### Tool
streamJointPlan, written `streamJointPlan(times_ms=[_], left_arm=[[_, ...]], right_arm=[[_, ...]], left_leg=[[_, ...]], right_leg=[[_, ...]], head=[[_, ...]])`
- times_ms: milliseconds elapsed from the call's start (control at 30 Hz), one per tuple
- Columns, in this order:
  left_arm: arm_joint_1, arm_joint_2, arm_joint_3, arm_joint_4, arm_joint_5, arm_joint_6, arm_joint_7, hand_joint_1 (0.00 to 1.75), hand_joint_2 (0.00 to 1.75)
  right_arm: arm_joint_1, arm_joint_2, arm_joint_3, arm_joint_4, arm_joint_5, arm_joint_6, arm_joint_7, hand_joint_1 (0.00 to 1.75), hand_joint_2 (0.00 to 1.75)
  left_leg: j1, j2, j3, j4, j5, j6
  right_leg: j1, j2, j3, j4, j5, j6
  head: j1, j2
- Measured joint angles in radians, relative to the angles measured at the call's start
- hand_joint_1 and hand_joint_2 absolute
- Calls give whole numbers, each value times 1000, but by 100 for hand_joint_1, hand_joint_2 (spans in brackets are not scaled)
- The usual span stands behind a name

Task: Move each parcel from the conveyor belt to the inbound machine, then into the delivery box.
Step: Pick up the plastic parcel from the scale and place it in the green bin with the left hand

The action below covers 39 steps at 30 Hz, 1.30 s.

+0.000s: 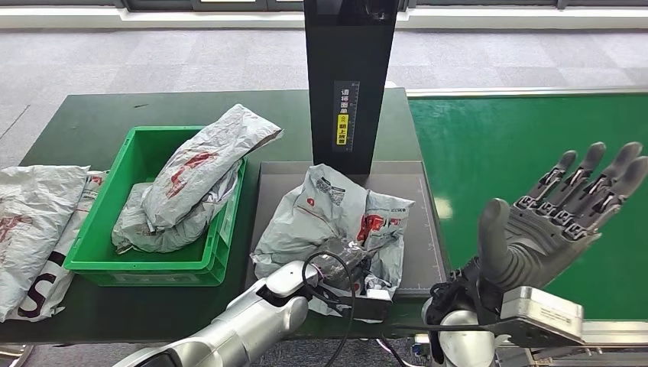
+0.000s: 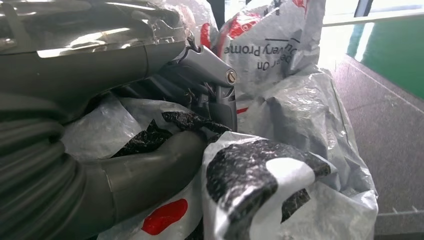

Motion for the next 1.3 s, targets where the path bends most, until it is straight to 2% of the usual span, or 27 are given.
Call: streamJointPlan(times_ms=[200,267,367,500,600,767,867,1000,1300], left_arm=[[-21,0,-19,2,-48,-59,26,175,175],[-28,0,-27,2,-69,-45,38,175,175],[-34,0,-28,-3,-105,72,59,175,175],[-29,16,-1,-88,-179,362,77,175,175],[17,34,82,-250,-277,452,65,175,175],[160,40,285,-614,-369,467,-53,175,175],[216,37,387,-762,-396,468,-70,175,175],[263,28,479,-883,-415,468,-84,175,175],[316,22,575,-1037,-352,468,-98,175,175]], right_arm=[[-1,0,-10,0,9,-5,0,0,175],[-1,0,-13,-3,12,-6,0,0,175],[-1,0,-22,-15,16,-8,2,0,175],[-1,1,-33,-30,28,-15,17,0,175],[0,3,-35,-30,32,-35,26,0,175],[3,6,-37,-29,42,-54,34,0,175],[5,6,-38,-23,55,-57,33,0,175],[8,6,-41,-11,65,-57,26,0,175],[10,9,-53,20,100,-57,14,0,175]], left_leg=[[0,0,0,0,0,0],[0,0,0,0,0,0],[0,0,0,0,0,0],[0,-1,0,0,0,0],[0,0,0,0,0,0],[0,0,-1,0,0,0],[0,0,-1,0,0,0],[0,0,-1,0,0,0],[0,0,-1,0,0,0]], right_leg=[[0,0,0,0,0,0],[0,0,0,0,0,0],[0,0,0,0,0,0],[0,-1,1,0,0,0],[0,0,0,0,0,0],[0,0,-1,0,0,0],[0,0,-1,0,-1,0],[0,0,-1,0,-1,0],[0,0,0,0,0,0]], head=[[0,0],[0,0],[0,0],[0,0],[0,0],[0,0],[0,0],[0,0],[0,0]])
